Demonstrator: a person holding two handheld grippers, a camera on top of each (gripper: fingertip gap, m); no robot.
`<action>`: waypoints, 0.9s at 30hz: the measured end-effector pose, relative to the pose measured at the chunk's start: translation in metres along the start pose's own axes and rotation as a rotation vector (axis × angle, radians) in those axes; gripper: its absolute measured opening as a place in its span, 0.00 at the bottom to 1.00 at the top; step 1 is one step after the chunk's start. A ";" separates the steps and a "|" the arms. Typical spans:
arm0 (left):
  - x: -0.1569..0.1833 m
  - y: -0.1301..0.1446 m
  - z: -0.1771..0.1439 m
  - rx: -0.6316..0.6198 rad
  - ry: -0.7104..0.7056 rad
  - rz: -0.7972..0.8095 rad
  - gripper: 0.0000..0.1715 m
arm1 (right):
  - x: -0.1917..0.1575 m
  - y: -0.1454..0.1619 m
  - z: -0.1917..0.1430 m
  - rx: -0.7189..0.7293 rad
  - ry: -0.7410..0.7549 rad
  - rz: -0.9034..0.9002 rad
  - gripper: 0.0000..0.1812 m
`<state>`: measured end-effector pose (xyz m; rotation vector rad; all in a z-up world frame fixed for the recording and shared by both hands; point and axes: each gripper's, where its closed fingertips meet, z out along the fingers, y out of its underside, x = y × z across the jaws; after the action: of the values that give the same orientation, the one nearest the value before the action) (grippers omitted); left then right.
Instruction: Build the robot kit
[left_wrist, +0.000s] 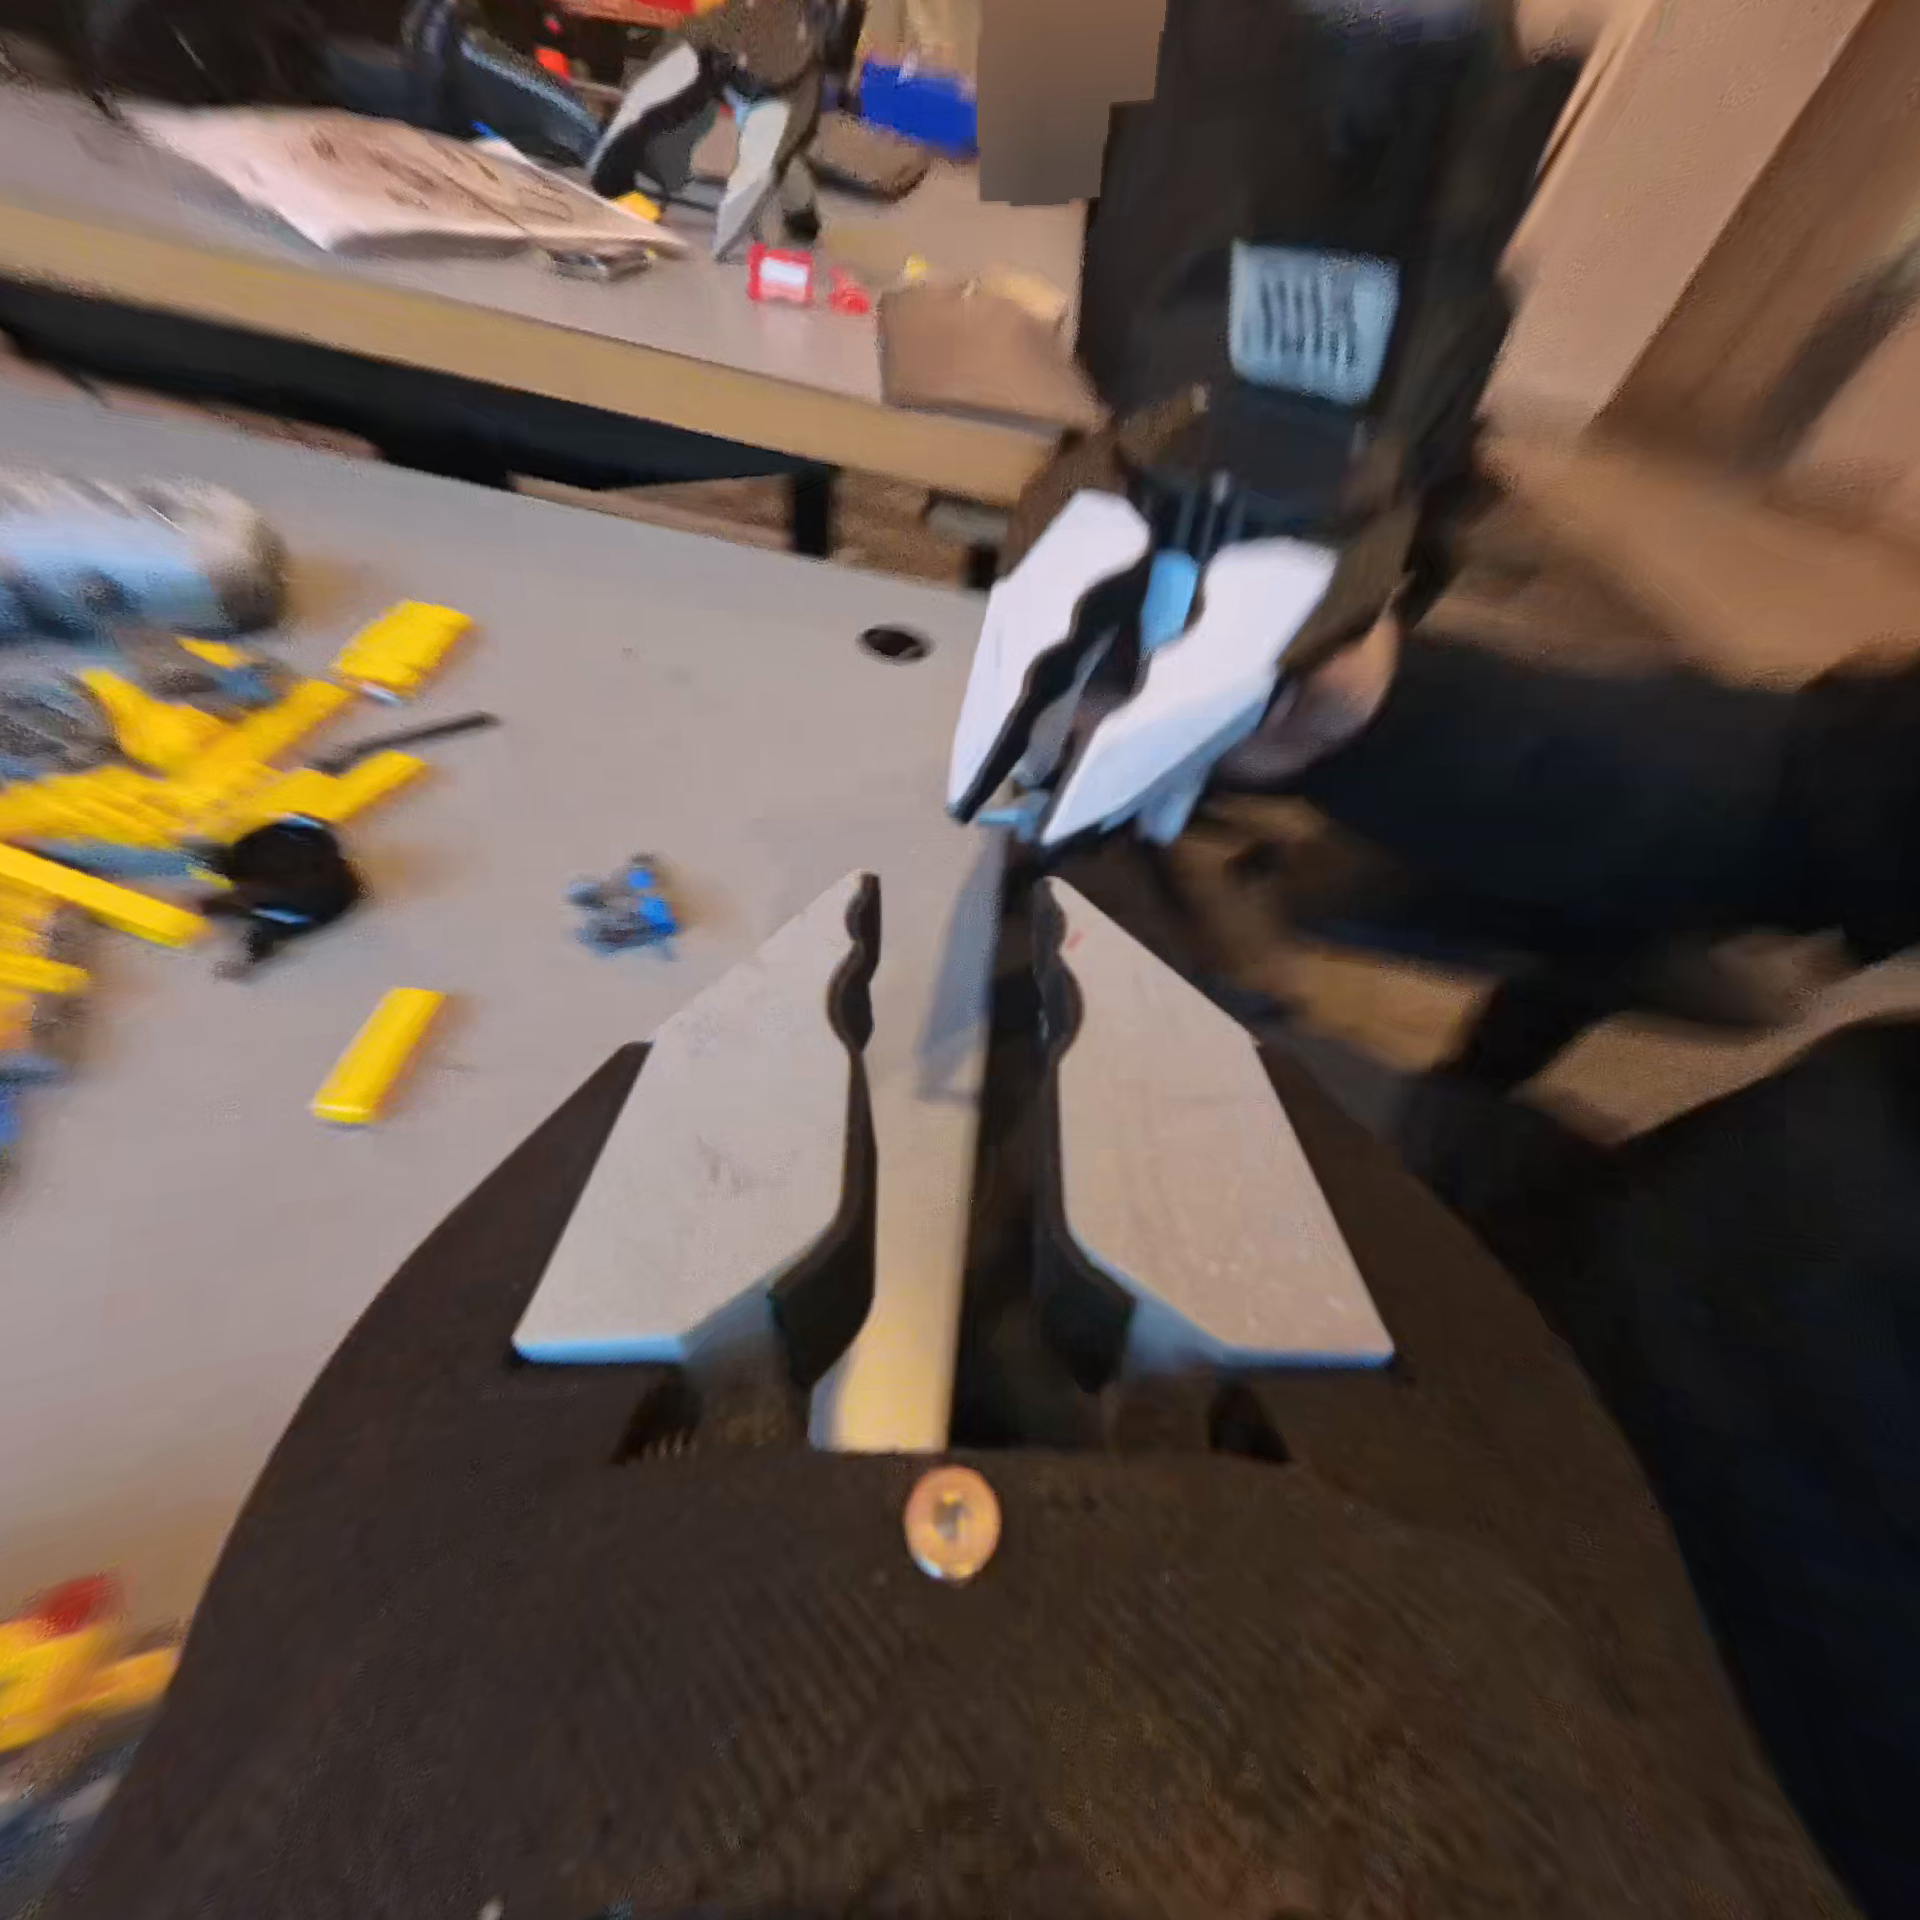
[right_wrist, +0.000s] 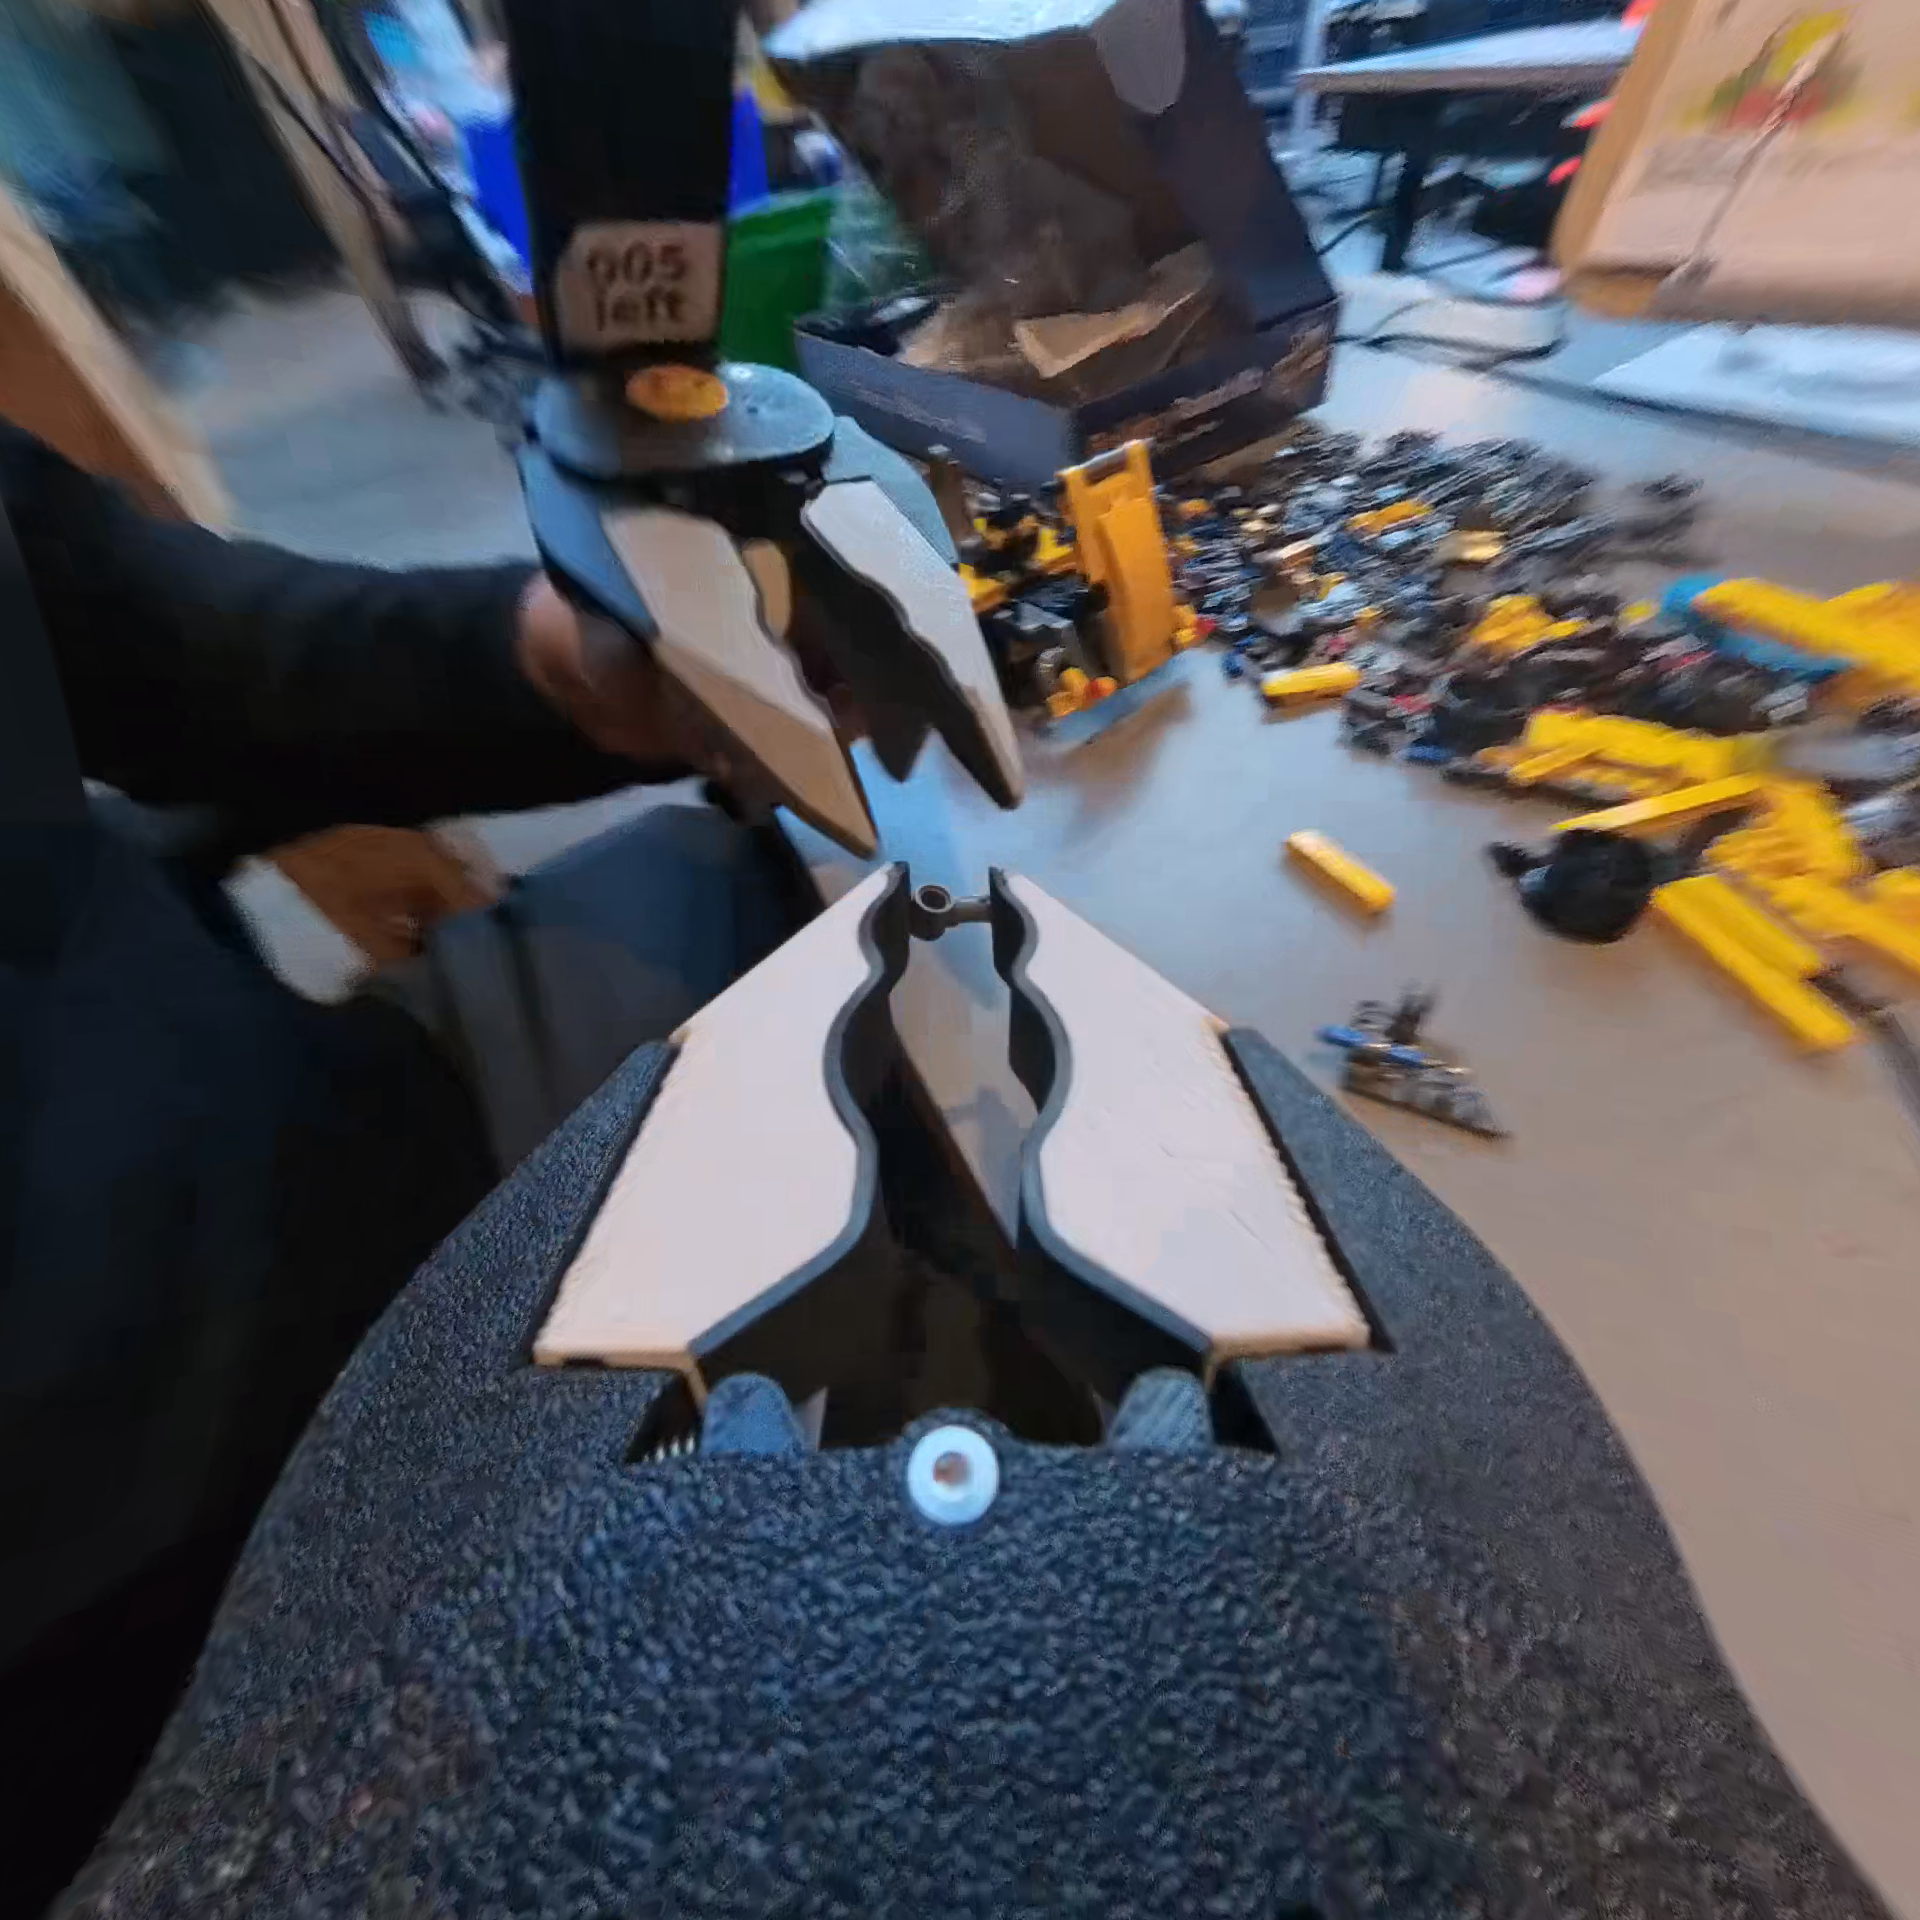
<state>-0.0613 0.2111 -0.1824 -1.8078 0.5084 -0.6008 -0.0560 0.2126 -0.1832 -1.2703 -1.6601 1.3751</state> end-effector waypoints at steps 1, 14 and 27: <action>-0.003 0.007 0.001 -0.047 -0.068 0.157 0.16 | -0.004 0.001 0.001 0.016 -0.068 0.077 0.09; 0.024 0.027 0.011 -0.134 -0.197 0.826 0.10 | -0.030 0.016 0.006 -0.006 -0.444 0.451 0.09; 0.033 0.020 0.012 -0.098 -0.188 0.848 0.03 | -0.036 0.015 0.005 0.029 -0.568 0.659 0.08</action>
<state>-0.0292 0.1936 -0.2000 -1.5225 1.0963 0.1780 -0.0444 0.1770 -0.1950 -1.5885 -1.6100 2.3166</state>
